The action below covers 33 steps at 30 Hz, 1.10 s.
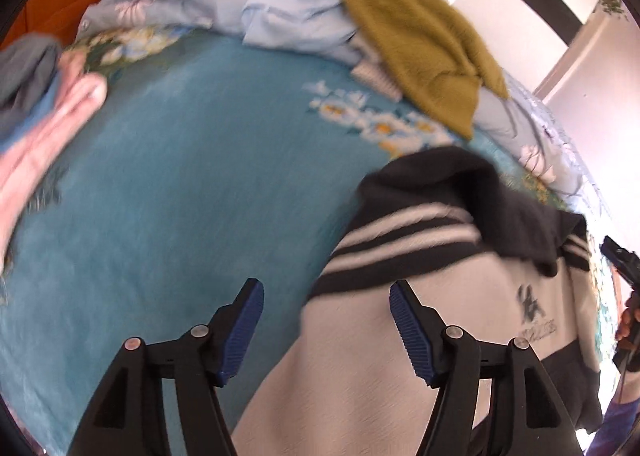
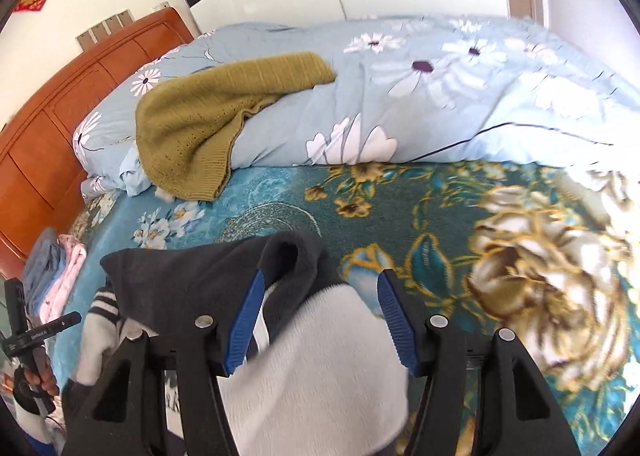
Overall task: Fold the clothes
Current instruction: 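Grasp the jacket hem with the left gripper while the right gripper holds it, then spread the jacket flat on the duvet with both grippers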
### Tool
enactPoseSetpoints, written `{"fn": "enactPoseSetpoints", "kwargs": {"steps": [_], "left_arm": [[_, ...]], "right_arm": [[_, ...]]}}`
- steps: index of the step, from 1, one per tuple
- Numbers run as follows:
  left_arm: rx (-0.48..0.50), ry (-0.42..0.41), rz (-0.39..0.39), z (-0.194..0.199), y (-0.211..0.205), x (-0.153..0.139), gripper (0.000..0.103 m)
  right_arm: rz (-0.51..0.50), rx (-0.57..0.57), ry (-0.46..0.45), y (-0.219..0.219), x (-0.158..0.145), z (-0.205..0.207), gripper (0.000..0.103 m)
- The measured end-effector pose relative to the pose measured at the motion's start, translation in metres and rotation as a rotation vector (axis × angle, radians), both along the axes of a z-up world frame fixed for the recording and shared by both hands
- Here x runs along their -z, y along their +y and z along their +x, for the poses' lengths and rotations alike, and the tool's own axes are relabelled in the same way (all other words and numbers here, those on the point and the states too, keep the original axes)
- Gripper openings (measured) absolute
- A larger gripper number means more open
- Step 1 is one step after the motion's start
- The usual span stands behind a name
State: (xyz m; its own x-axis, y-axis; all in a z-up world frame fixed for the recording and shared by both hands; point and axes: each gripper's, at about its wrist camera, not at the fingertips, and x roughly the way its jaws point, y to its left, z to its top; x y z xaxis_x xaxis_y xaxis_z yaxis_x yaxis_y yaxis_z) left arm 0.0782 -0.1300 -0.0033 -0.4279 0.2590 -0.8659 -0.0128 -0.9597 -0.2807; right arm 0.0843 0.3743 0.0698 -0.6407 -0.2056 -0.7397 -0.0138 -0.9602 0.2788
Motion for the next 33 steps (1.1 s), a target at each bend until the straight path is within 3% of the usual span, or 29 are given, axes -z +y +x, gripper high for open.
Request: {"fn": "enactPoseSetpoints", "kwargs": {"steps": [3, 6, 7, 8, 9, 11, 18, 21, 24, 29, 33], "left_arm": [[0.005, -0.073, 0.019, 0.005, -0.007, 0.02, 0.069], [0.034, -0.067, 0.021, 0.007, 0.003, 0.022, 0.067], [0.041, -0.068, 0.022, 0.007, 0.006, 0.021, 0.061], [0.049, -0.069, 0.023, 0.007, 0.008, 0.021, 0.046], [0.056, -0.068, 0.023, 0.008, 0.011, 0.02, 0.038], [0.071, -0.063, 0.023, 0.01, 0.016, 0.018, 0.014], [-0.007, 0.035, -0.045, 0.014, -0.005, -0.009, 0.011], [-0.077, 0.105, -0.085, 0.002, -0.028, -0.035, 0.011], [-0.119, 0.197, -0.297, -0.021, -0.03, -0.051, 0.011], [-0.119, 0.171, -0.4, -0.063, -0.021, -0.039, 0.011], [-0.11, 0.117, -0.411, -0.071, -0.015, -0.018, 0.014]], "right_arm": [[-0.008, -0.024, 0.007, -0.006, -0.006, 0.017, 0.061], [-0.016, -0.038, 0.001, -0.014, -0.006, 0.026, 0.061], [-0.013, -0.042, -0.002, -0.019, -0.006, 0.027, 0.061], [-0.01, -0.046, -0.005, -0.023, -0.006, 0.027, 0.061], [-0.009, -0.053, -0.005, -0.027, -0.006, 0.028, 0.061], [-0.009, -0.068, -0.004, -0.035, -0.006, 0.029, 0.061], [-0.01, -0.087, 0.012, -0.052, -0.012, 0.034, 0.061], [-0.001, -0.097, 0.026, -0.057, -0.017, 0.036, 0.061], [-0.026, -0.111, 0.037, -0.062, -0.02, 0.035, 0.061], [-0.046, -0.18, 0.034, -0.085, -0.019, 0.026, 0.061], [-0.023, -0.27, -0.011, -0.112, -0.008, 0.013, 0.061]]}}
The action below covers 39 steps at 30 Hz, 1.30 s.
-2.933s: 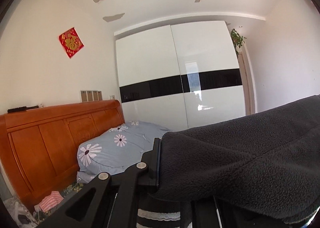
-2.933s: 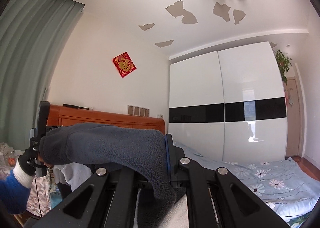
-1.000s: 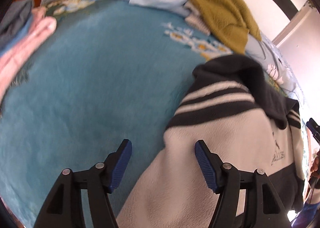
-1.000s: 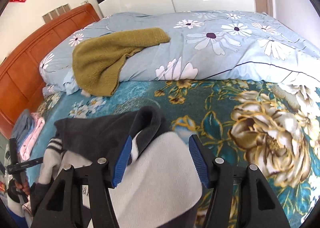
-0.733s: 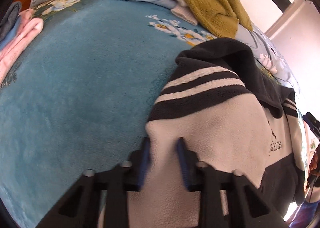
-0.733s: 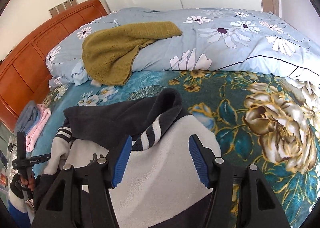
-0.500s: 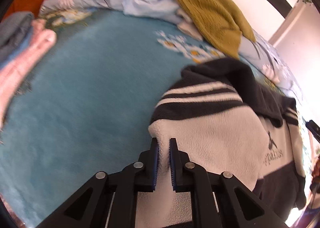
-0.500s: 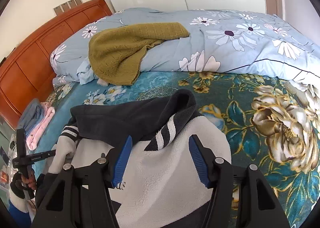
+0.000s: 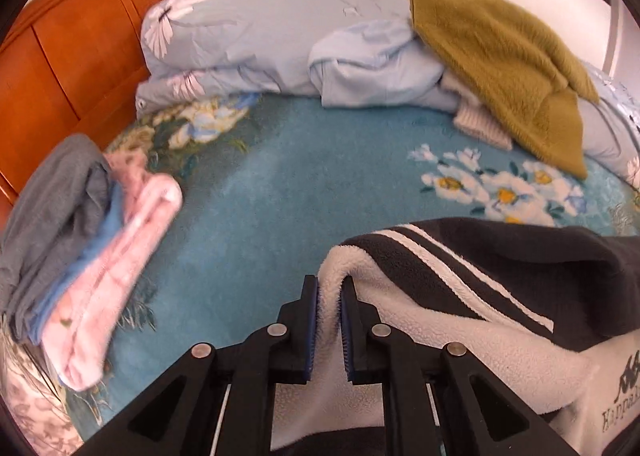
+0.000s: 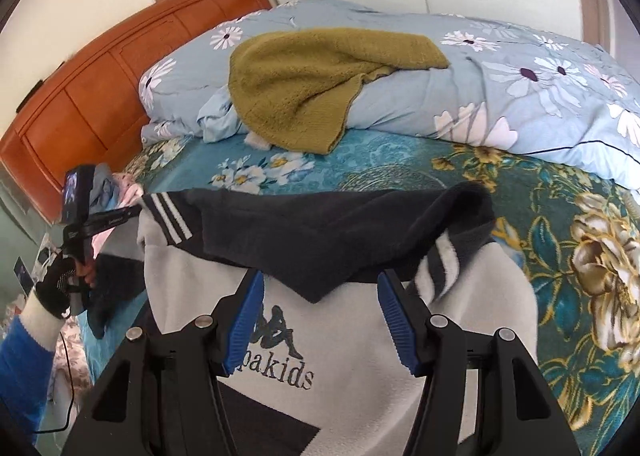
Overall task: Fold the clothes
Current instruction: 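Spread the jacket flat on the duvet with both grippers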
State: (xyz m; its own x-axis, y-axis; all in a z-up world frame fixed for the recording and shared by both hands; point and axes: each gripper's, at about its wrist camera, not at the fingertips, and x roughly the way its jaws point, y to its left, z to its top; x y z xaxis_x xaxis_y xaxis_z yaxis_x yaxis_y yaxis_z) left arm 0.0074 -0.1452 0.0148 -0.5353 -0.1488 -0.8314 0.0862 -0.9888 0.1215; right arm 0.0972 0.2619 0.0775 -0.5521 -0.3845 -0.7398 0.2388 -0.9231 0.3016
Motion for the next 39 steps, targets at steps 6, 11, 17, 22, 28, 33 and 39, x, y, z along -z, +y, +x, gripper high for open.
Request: {"fn": "enactPoseSetpoints", "kwargs": {"steps": [6, 11, 17, 22, 28, 33, 39], "left_arm": [[-0.035, 0.063, 0.167, 0.039, -0.012, -0.014, 0.049], [-0.041, 0.167, 0.306, 0.095, -0.014, -0.032, 0.066], [-0.055, 0.199, 0.442, 0.141, -0.013, -0.027, 0.067], [-0.071, 0.205, 0.497, 0.155, -0.009, -0.021, 0.067], [-0.118, 0.196, 0.546, 0.171, -0.015, -0.008, 0.067], [-0.142, 0.176, 0.572, 0.18, -0.022, 0.0, 0.067], [-0.127, 0.154, 0.59, 0.183, -0.022, 0.006, 0.067]], "right_arm": [[0.142, -0.149, -0.044, -0.042, 0.021, -0.012, 0.061], [0.229, -0.147, -0.075, -0.056, 0.045, -0.029, 0.061], [0.127, -0.061, -0.065, -0.041, 0.034, -0.052, 0.011], [0.056, 0.012, 0.015, -0.027, -0.009, -0.101, 0.01], [0.051, 0.134, -0.037, -0.032, -0.013, -0.187, 0.01], [0.047, 0.25, -0.159, -0.029, 0.025, -0.227, 0.01], [-0.007, 0.263, -0.188, -0.018, 0.022, -0.224, 0.012]]}}
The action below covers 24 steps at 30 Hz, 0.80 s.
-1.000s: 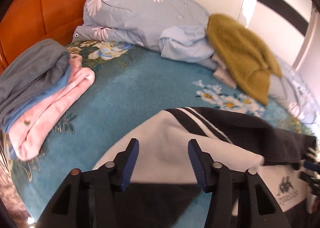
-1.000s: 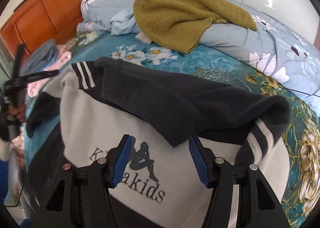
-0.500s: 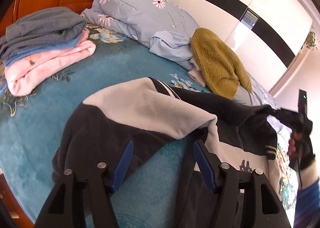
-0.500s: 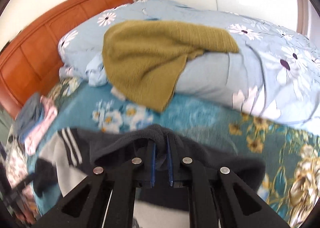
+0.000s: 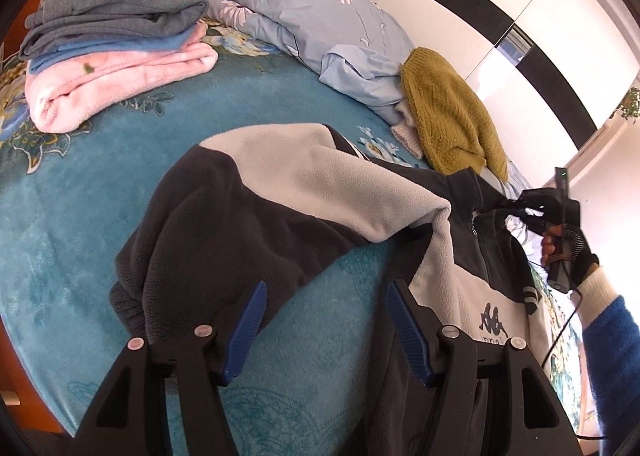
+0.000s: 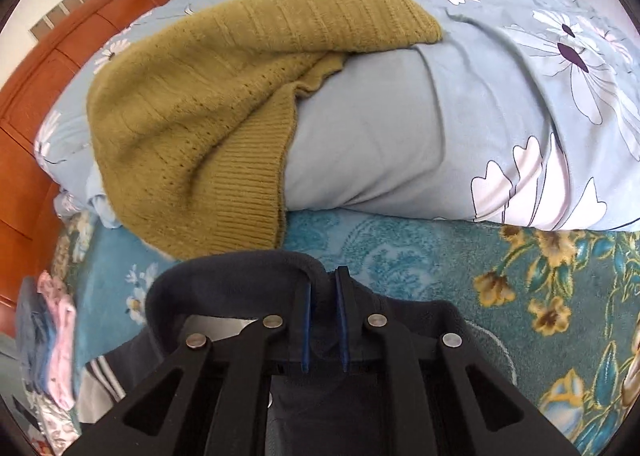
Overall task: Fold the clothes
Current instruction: 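Spread the jacket flat on the duvet with both grippers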
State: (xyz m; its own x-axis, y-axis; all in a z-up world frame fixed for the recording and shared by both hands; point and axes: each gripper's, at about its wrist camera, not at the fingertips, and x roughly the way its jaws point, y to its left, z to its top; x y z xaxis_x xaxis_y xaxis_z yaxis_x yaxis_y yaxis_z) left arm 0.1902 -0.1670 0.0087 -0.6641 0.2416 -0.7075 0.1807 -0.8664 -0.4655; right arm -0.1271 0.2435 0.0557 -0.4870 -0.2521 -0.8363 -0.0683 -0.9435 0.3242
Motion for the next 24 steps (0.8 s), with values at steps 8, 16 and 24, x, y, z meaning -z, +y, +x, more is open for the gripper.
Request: {"fn": "enactPoseSetpoints", "kwargs": {"steps": [8, 16, 24], "left_arm": [[0.079, -0.001, 0.024, 0.0, 0.024, 0.004, 0.067], [0.155, -0.002, -0.008, -0.003, 0.058, 0.004, 0.067], [0.212, -0.014, -0.084, -0.006, 0.098, 0.007, 0.067]], "right_arm": [[0.026, -0.143, 0.169, 0.017, -0.073, 0.089, 0.027], [0.077, -0.263, 0.095, 0.03, -0.049, 0.275, 0.03], [0.194, -0.355, 0.021, -0.001, -0.011, 0.362, 0.045]]}}
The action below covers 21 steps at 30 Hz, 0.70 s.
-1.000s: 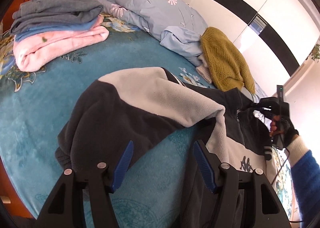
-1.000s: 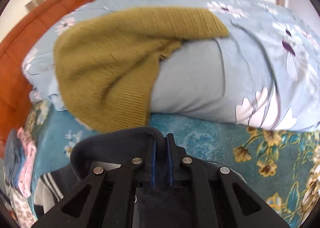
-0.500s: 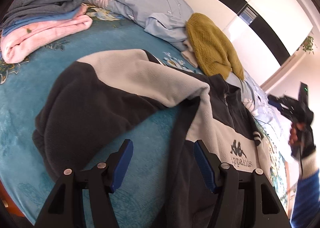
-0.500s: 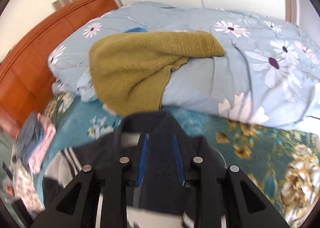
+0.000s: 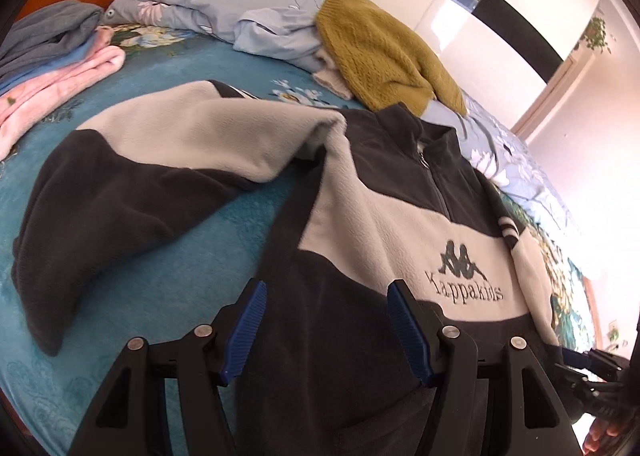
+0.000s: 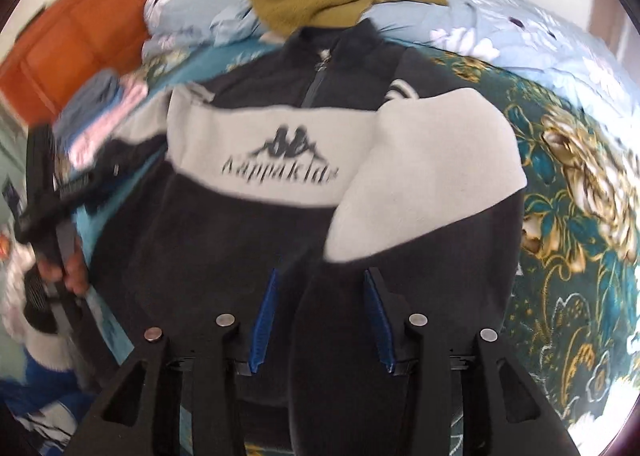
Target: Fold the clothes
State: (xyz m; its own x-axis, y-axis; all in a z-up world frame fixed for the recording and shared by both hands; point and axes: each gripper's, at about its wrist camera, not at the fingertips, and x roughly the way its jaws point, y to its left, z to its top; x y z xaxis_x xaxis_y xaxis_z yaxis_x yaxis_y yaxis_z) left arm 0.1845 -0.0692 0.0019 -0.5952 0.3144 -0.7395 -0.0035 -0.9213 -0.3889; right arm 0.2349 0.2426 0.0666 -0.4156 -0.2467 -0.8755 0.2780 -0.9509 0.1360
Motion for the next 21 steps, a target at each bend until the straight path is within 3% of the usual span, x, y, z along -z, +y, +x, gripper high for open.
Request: {"fn": "enactPoseSetpoints", "kwargs": {"steps": [3, 7, 8, 10, 15, 21], "left_arm": [[0.016, -0.013, -0.021, 0.006, 0.005, 0.003, 0.067], [0.006, -0.015, -0.027, 0.01, 0.004, 0.005, 0.067], [0.002, -0.016, -0.028, 0.011, 0.004, 0.005, 0.068], [-0.006, -0.018, -0.03, 0.012, 0.003, 0.005, 0.068], [-0.017, -0.027, -0.037, 0.013, 0.002, 0.006, 0.068], [-0.036, -0.038, -0.043, 0.013, 0.001, 0.007, 0.069]], "right_arm": [[0.165, -0.027, 0.061, -0.006, 0.009, 0.013, 0.045], [0.173, 0.041, 0.078, 0.016, 0.009, 0.007, 0.043], [0.169, 0.064, 0.082, 0.025, 0.008, 0.005, 0.026], [0.151, 0.105, 0.085, 0.041, 0.006, 0.002, 0.01], [0.159, 0.258, 0.159, 0.099, -0.015, -0.017, 0.007], [0.372, 0.529, 0.327, 0.184, -0.05, -0.061, 0.006]]}}
